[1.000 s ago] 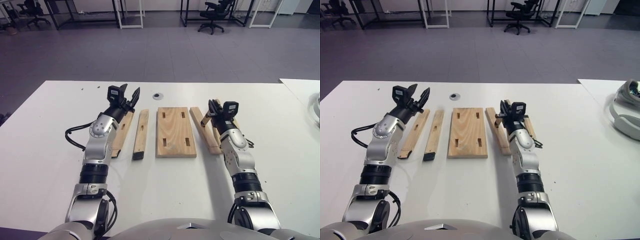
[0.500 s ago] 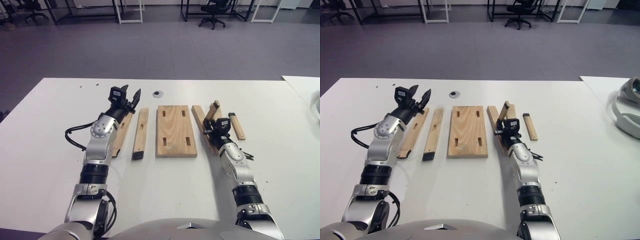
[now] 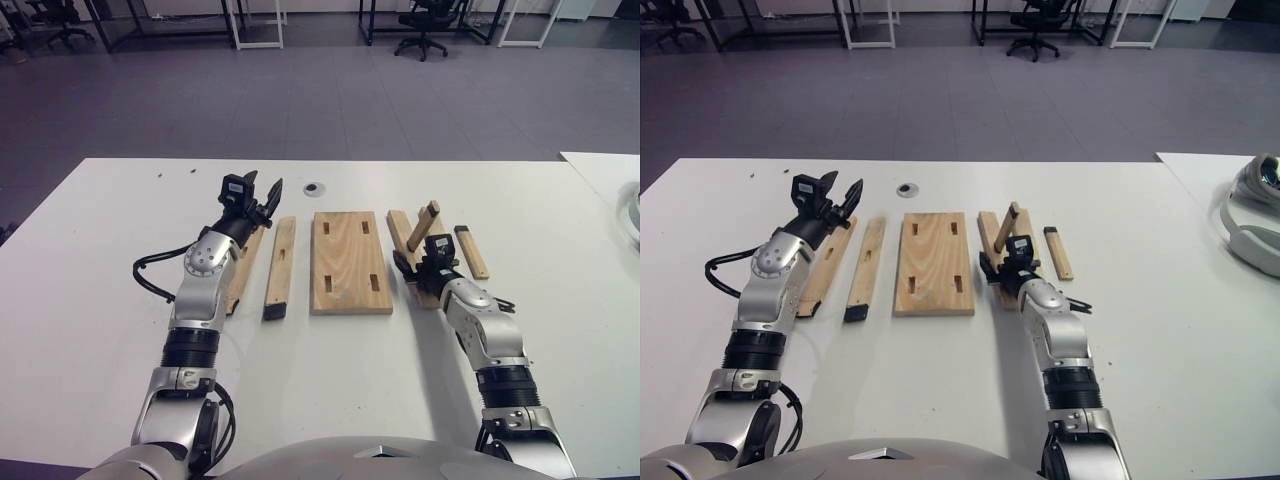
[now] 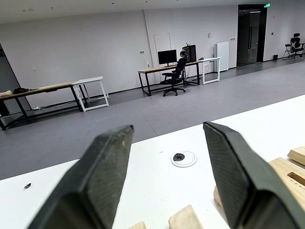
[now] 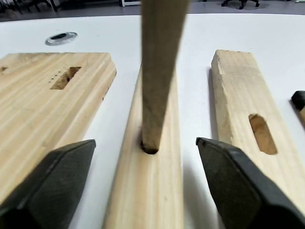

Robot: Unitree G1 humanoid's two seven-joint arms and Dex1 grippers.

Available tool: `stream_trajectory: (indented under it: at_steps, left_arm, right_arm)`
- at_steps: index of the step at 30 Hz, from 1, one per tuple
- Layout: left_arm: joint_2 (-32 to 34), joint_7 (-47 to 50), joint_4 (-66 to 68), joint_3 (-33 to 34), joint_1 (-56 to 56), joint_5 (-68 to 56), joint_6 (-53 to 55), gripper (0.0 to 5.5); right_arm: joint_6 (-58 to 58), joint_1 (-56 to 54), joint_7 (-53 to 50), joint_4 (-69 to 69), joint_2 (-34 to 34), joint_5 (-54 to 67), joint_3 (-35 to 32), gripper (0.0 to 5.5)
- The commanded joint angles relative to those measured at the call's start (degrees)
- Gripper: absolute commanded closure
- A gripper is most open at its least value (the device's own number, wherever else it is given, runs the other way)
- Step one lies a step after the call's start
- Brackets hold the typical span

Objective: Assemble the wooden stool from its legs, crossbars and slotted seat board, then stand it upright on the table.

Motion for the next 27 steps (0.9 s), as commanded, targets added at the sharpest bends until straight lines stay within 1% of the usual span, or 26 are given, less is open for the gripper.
stream_trajectory:
  at_steps: [1,2,4,9,11,12,15,19,21,25,27]
  left_arm:
    - [-0.4,0.6,-0.9,-0.6,0.6,0.6,0.0,2.83]
    - [-0.5,0.7,-1.0,-0.6,0.7,0.6,0.0,2.83]
    - [-0.6,1.0,-1.2,-0.7,0.9,0.7,0.1,2.83]
    - [-0.9,1.4,-1.6,-0.7,1.3,0.8,0.2,2.83]
    - [-1.1,1.6,-1.6,-0.8,1.4,0.9,0.2,2.83]
    - [-1.2,1.8,-1.7,-0.8,1.5,1.0,0.2,2.83]
    - [-1.7,2.2,-2.0,-1.0,1.8,1.3,0.2,2.83]
    - [-2.5,2.5,-2.1,-1.8,1.8,1.3,0.2,2.83]
    - [-4.1,1.0,-2.4,-1.9,0.8,-1.6,1.9,2.83]
    - [-9.1,-0.4,-2.6,0.4,-4.3,-12.5,13.0,2.23]
    - [-10.9,0.2,-2.7,2.9,-7.1,-20.1,23.0,2.18]
  right_arm:
    - [5.7,1.8,1.3,-0.7,-1.2,-0.3,1.7,1.57]
    - [6.4,2.0,1.6,-0.7,-1.6,-0.4,1.9,1.57]
    - [7.2,2.2,1.7,-0.8,-2.4,-0.9,2.1,1.86]
    - [8.5,1.5,1.5,0.7,-3.4,-2.4,3.8,2.94]
    - [8.9,1.2,2.6,2.5,-4.4,-3.4,5.6,3.34]
    - [8.9,1.0,3.4,3.9,-5.2,-4.1,6.6,3.43]
    - [8.5,0.3,4.0,6.0,-6.1,-4.5,7.0,3.43]
    - [9.7,-3.0,0.0,0.1,-2.9,-0.6,-0.6,3.43]
    - [10.0,-5.4,-0.1,-5.0,-1.4,2.6,-3.8,3.43]
    - [9.4,-6.9,6.3,-15.2,-2.7,7.5,-3.0,3.43]
    - [6.4,-6.8,10.1,-17.6,-4.5,8.3,-1.9,3.43]
